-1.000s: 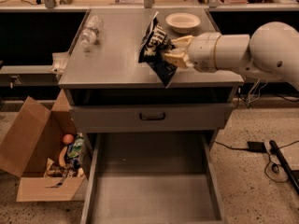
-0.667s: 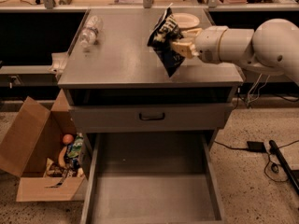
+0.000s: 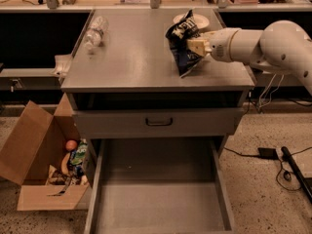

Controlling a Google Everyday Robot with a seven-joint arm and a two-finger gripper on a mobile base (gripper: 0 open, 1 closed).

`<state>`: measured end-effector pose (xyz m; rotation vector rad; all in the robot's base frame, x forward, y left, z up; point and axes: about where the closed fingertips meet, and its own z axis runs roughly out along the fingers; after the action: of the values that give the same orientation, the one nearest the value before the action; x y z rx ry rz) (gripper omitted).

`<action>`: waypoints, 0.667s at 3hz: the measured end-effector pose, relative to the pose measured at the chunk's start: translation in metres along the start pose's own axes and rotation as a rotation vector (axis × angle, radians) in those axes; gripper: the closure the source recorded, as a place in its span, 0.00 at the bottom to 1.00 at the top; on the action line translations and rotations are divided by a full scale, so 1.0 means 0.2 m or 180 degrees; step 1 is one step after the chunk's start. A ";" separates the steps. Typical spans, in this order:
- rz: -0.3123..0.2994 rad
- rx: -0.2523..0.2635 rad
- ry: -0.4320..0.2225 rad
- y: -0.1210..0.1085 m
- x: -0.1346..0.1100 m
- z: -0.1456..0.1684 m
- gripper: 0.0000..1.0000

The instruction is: Pick blue chip bag from middle drawer and place on counter

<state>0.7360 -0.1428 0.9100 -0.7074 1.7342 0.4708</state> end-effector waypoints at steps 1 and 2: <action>0.0041 0.0025 0.0016 -0.02 0.01 0.00 0.62; 0.0041 0.0025 0.0016 -0.02 0.01 0.00 0.38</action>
Offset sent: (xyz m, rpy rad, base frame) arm 0.0021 -0.0038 -0.0009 0.0045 0.0101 -0.0114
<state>0.7381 -0.1466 0.9091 -0.6928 1.7453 0.4711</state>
